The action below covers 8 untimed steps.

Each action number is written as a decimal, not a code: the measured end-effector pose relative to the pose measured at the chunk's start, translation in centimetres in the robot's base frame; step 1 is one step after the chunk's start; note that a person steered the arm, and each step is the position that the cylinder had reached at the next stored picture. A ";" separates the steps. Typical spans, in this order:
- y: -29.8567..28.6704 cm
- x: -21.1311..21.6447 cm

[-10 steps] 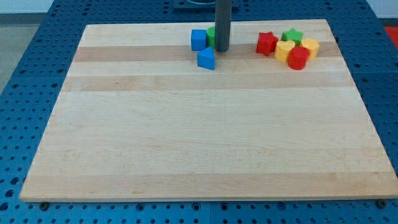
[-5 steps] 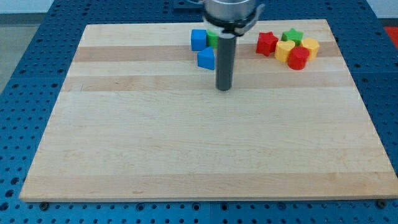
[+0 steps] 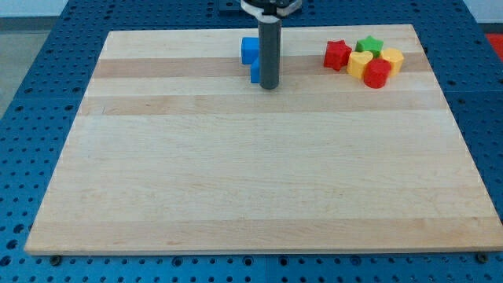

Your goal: Place the blue triangle into the blue cube

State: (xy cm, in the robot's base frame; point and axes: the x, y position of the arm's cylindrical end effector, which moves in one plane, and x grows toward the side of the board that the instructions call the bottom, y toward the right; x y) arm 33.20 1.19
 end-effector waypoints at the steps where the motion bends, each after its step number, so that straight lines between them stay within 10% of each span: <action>1: 0.0 -1.6; 3: 1.5 0.5; 6: 19.0 10.9; 8: 30.1 -1.3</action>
State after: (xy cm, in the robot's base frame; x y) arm 31.91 31.32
